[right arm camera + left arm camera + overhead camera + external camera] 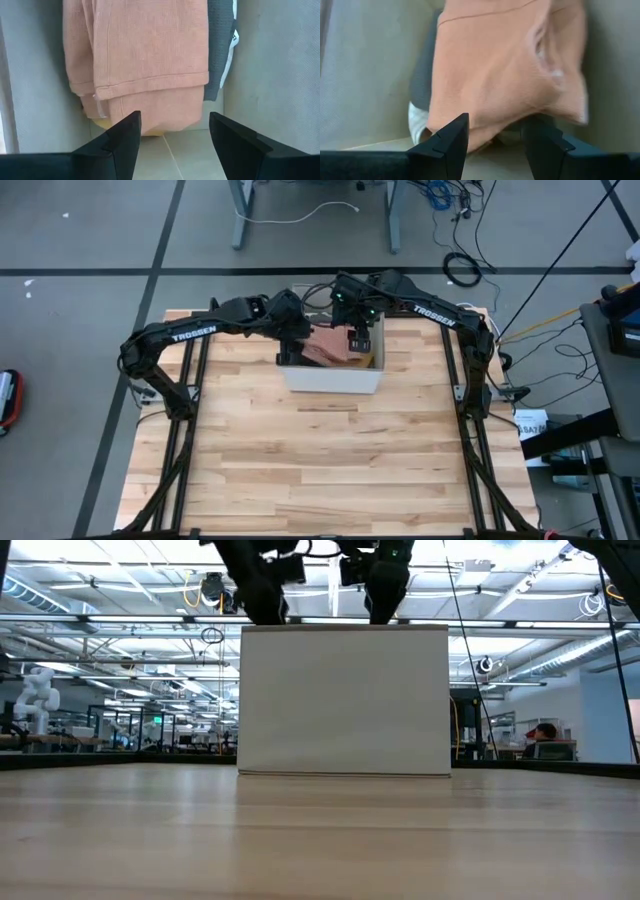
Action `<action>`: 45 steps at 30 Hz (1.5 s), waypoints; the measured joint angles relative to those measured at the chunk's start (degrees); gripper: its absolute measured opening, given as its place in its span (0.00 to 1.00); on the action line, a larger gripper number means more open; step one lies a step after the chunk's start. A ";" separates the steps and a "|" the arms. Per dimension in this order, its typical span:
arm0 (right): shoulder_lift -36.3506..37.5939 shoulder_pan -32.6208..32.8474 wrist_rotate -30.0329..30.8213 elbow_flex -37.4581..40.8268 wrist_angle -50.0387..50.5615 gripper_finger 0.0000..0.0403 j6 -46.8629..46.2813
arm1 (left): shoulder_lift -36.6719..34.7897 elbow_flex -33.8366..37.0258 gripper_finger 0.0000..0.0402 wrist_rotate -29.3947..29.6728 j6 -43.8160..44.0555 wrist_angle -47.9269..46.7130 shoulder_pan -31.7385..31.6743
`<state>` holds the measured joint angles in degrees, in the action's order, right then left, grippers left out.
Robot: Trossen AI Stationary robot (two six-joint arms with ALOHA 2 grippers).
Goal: Fold towel
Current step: Put the brown towel with white checkered lines into the laundry bin, then return to Home Position
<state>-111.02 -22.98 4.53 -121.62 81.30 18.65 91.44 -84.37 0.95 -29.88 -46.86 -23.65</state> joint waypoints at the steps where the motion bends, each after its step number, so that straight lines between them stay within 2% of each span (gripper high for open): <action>1: 0.00 0.00 -0.36 0.00 -0.01 0.55 0.01 | 0.00 -1.22 0.45 -0.33 0.52 -1.72 0.38; 8: 0.02 0.09 -0.60 0.00 -0.04 0.55 0.02 | -0.02 -9.85 0.45 -0.05 2.65 -13.99 2.37; 14: 2.44 0.50 -7.14 0.00 -1.85 0.54 0.06 | -0.09 -16.12 0.45 -0.91 5.29 -18.67 5.17; 26: 19.12 4.78 -15.87 0.00 -6.19 0.54 -0.52 | -0.51 -26.53 0.45 -2.32 10.50 -23.58 14.18; 30: 24.89 8.38 -21.15 0.00 -5.29 0.54 -0.16 | -3.25 -27.33 0.44 -2.02 12.88 -25.44 16.65; 38: 34.26 18.09 -21.61 0.62 -2.63 0.54 -2.16 | -13.26 -27.25 0.44 1.46 19.58 -26.18 22.60; 42: 39.92 22.15 -21.36 6.30 -4.08 0.54 -4.93 | -19.29 -25.50 0.44 5.01 23.84 -25.97 26.64; 45: 45.31 23.53 -20.96 13.88 -7.40 0.54 -7.18 | -23.69 -22.67 0.44 8.10 27.62 -25.97 29.93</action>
<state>-65.71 0.55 -16.43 -107.74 73.90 11.47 67.75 -107.04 9.05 -2.26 -72.83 6.28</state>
